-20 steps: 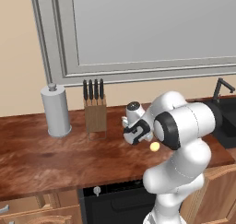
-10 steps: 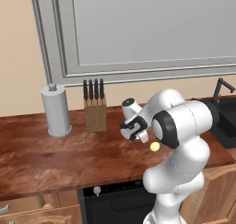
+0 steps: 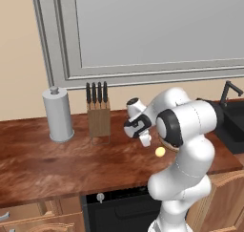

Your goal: Gather the eggs and milk located in the vicinity of the sink area and place them right next to the bowl.

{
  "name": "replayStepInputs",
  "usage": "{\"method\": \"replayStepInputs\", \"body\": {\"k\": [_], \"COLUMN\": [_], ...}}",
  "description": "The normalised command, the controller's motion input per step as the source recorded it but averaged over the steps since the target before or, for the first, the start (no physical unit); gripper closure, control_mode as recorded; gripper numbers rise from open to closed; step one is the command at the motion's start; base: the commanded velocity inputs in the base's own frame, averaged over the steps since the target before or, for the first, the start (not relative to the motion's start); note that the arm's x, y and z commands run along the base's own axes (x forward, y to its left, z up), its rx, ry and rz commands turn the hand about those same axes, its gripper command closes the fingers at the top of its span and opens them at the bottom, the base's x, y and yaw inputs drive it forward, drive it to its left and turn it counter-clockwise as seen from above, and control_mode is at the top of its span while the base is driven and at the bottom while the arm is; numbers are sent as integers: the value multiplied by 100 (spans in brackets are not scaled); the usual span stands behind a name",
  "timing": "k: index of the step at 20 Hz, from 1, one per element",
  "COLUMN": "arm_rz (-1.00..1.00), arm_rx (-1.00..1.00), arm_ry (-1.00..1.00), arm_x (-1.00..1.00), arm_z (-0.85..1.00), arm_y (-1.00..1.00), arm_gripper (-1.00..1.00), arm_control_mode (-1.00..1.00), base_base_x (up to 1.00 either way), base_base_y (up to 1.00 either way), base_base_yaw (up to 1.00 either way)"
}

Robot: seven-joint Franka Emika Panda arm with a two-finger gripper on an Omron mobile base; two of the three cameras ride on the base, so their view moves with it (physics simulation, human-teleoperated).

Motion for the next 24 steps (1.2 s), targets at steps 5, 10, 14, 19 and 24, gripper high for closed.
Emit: {"method": "replayStepInputs", "body": {"k": [5, 10, 14, 19, 24], "arm_rz": [-22, -15, -12, -11, -11], "arm_rx": [2, 1, 0, 0, 0], "arm_ry": [-3, 0, 0, 0, 0], "arm_x": [0, 0, 0, 0, 0], "arm_z": [0, -7, -14, -16, -13], "arm_y": [-25, -5, 0, 0, 0], "arm_gripper": [100, 100, 100, 100, 100], "arm_control_mode": [-100, -100, -100, -100, -100], "base_base_x": [0, 0, 0, 0, 0], "base_base_y": [0, 0, 0, 0, 0], "base_base_yaw": [0, 0, 0, 0, 0]}}
